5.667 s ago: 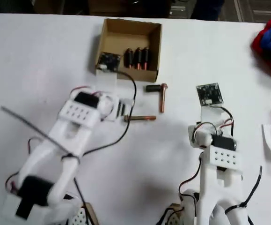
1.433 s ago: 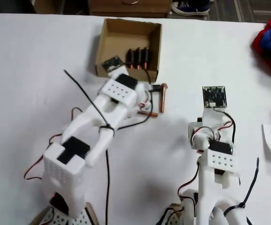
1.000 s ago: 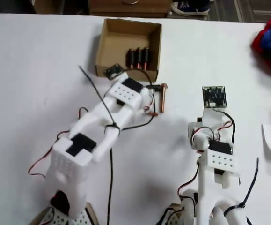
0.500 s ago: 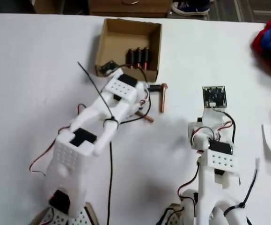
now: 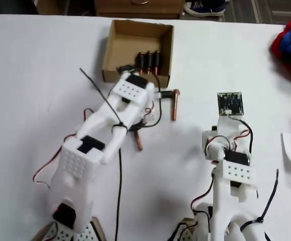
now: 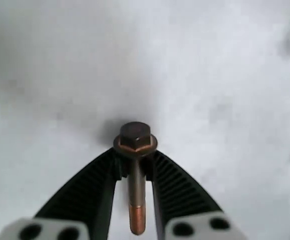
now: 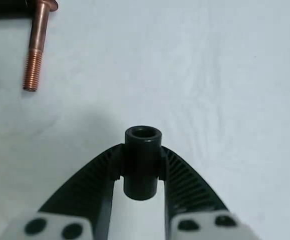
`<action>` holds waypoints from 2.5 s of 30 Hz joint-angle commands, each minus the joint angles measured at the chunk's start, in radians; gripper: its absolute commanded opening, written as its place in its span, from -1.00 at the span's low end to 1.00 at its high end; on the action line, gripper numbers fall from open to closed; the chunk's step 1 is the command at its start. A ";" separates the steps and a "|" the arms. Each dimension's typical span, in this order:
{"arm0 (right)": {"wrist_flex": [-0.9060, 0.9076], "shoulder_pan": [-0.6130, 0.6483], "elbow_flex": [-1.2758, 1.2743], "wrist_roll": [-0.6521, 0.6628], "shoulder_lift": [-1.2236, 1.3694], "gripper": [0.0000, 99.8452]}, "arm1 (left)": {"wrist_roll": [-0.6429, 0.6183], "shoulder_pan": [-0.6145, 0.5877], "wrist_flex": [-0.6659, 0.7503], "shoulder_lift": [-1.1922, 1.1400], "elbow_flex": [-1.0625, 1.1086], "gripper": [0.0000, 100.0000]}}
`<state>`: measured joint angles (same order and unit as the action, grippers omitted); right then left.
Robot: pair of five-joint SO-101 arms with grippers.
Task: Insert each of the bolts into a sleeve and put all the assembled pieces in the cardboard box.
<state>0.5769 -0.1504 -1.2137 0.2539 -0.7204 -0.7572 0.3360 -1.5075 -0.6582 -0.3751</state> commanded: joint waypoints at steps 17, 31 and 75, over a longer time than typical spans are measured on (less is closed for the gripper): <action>-0.016 -0.007 0.006 -0.008 -0.042 -0.95 | 0.663 -0.115 -0.083 -0.186 -0.124 -0.94; -0.015 -0.007 0.006 -0.008 -0.042 -0.95 | 0.664 -0.117 -0.252 -0.331 -0.367 -0.66; -0.028 0.280 -0.459 0.000 -0.837 -0.95 | 0.667 -0.043 0.813 1.186 0.920 -0.95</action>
<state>0.5769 0.0476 -1.6372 0.2539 -1.4553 -0.0959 0.2808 -0.8861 0.3821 0.4319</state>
